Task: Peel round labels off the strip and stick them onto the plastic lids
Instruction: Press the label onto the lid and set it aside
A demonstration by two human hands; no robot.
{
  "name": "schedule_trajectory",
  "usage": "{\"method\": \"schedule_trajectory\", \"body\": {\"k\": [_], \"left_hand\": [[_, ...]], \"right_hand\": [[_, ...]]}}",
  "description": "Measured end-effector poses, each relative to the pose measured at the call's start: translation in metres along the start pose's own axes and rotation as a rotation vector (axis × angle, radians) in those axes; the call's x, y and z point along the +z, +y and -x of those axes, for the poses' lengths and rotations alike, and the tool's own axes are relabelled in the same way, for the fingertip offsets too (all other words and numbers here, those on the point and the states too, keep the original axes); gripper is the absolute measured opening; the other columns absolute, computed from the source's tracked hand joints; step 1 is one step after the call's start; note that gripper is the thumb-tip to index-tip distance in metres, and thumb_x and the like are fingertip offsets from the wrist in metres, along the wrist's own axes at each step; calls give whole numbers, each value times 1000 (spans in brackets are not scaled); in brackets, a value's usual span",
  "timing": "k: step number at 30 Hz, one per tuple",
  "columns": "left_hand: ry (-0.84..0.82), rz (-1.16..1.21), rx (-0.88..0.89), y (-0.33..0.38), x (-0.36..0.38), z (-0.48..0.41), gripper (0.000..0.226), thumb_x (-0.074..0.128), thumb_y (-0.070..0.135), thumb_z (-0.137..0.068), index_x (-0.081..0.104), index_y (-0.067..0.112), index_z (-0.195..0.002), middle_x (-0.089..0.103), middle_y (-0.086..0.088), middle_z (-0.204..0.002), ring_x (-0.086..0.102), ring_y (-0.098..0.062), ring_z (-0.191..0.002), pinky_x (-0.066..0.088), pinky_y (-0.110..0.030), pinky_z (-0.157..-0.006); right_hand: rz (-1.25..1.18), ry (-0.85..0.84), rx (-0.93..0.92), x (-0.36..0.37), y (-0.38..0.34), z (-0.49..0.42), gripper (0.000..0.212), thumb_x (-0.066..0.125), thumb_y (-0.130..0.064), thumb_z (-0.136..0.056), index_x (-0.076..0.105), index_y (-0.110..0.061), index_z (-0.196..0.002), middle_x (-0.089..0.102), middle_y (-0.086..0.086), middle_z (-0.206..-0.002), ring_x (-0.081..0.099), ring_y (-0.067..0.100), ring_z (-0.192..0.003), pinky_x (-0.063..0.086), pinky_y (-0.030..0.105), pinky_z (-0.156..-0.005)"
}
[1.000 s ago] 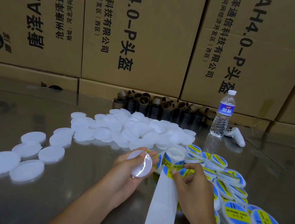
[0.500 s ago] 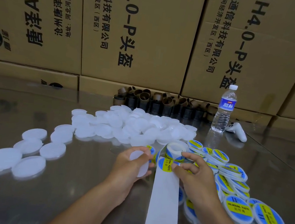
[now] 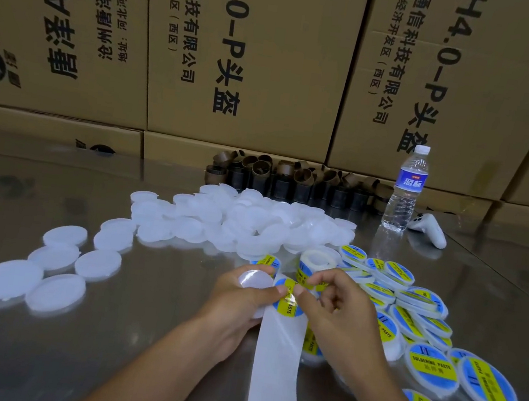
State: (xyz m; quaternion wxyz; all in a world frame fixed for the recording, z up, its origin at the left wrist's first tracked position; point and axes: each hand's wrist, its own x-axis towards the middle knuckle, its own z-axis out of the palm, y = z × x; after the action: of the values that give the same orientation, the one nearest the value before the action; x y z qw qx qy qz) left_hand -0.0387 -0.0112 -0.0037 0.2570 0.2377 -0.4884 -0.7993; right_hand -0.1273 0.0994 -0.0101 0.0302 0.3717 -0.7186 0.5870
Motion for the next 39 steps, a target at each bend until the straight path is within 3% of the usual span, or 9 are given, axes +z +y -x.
{"method": "schedule_trajectory", "body": {"k": [4,7,10,13,19,24,30,35,39], "left_hand": [[-29,-14,11,0,1,3,31,68,-11,-78,64,9,-101,66,-27,-110,65,-34,-83,56,-41,-78],[-57,-21,17,1,1,3,33,67,-11,-79,64,12,-103,65,-24,-115,66,-35,-87,54,-45,-86],[-73,-69,37,1,0,3,34,68,-9,-80,66,15,-103,67,-20,-114,67,-33,-85,53,-47,-90],[-99,-87,54,1,0,3,34,67,-9,-80,66,14,-106,67,-23,-112,67,-35,-87,53,-48,-90],[-123,-68,61,3,0,5,37,66,-9,-81,66,13,-110,67,-22,-109,68,-31,-78,59,-38,-74],[-165,-88,69,3,-2,4,28,66,-4,-83,76,21,-90,70,-19,-106,70,-30,-83,57,-39,-80],[-180,-32,15,4,-1,2,33,54,14,-95,79,17,-72,75,-8,-83,72,-19,-72,57,-27,-59],[-120,9,-13,4,0,1,15,56,4,-91,70,5,-95,71,-14,-86,68,-25,-75,58,-29,-62],[-69,-25,-15,3,-1,0,15,60,-2,-88,65,4,-101,68,-16,-88,65,-29,-78,55,-34,-69]], "right_hand": [[310,50,-185,0,2,2,22,74,-25,-78,61,-40,-86,44,-14,-72,45,5,-72,36,17,-62],[354,2,-163,0,5,0,23,72,-23,-82,70,-30,-103,45,-20,-89,46,7,-92,33,11,-74],[360,-56,-166,-2,5,0,21,68,-22,-85,70,-28,-106,53,-16,-94,46,8,-101,28,4,-81],[342,-67,-179,-3,4,1,20,67,-22,-86,68,-31,-103,58,-18,-97,46,6,-102,28,3,-84],[315,-24,-166,-4,4,2,23,70,-25,-83,70,-35,-104,62,-18,-98,51,1,-101,29,0,-83],[315,3,-210,-4,2,2,22,72,-22,-81,71,-35,-98,56,-33,-88,52,-2,-94,31,0,-81],[249,12,-249,-4,-2,1,32,75,-9,-77,65,-39,-80,60,-14,-91,53,3,-96,35,7,-82],[155,-92,-205,-4,-9,3,41,69,3,-77,60,-36,-71,55,-13,-101,50,-4,-103,31,4,-84],[81,-170,-161,-4,-13,5,40,63,7,-76,62,-32,-69,53,-13,-114,45,-7,-114,31,6,-92]]}}
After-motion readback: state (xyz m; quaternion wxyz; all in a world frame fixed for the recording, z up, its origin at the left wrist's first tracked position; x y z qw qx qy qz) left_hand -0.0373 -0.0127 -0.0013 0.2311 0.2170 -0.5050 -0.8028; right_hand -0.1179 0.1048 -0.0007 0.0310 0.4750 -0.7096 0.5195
